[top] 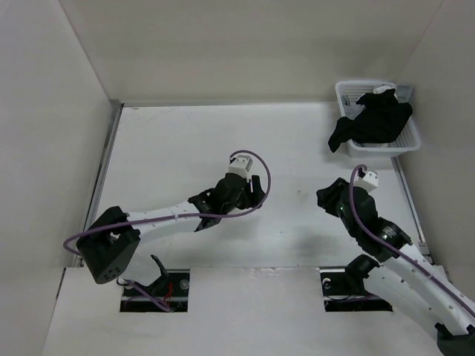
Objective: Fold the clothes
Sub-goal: Grab the tank top from the pile
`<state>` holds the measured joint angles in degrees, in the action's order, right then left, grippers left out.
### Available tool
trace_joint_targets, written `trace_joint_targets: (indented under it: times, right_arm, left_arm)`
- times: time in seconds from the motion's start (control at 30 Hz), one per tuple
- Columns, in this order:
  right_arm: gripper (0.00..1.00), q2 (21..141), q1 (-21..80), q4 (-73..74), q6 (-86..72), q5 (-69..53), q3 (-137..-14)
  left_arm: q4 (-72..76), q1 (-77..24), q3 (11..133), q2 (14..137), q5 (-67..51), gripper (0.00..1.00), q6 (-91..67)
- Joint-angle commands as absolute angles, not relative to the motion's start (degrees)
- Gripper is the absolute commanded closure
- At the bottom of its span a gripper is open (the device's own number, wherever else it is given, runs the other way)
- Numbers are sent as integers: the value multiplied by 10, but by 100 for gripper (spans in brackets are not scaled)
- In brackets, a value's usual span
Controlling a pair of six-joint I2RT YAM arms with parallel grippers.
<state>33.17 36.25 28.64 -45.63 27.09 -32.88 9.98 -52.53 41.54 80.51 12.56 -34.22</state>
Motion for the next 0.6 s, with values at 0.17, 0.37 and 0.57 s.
trace_joint_targets:
  times: [0.17,0.37,0.57]
  right_arm:
    - [87,433,270,204,-410,248,-409]
    - [97,495,155,158,-374,221,-485]
    - [90,658,-45,85,-328,199,-601]
  left_arm:
    - [198,-517,390,808,92,46,-336]
    - [257,-522,360,800,72,74,-318]
    - [273,-524,345,783,68,93,-310]
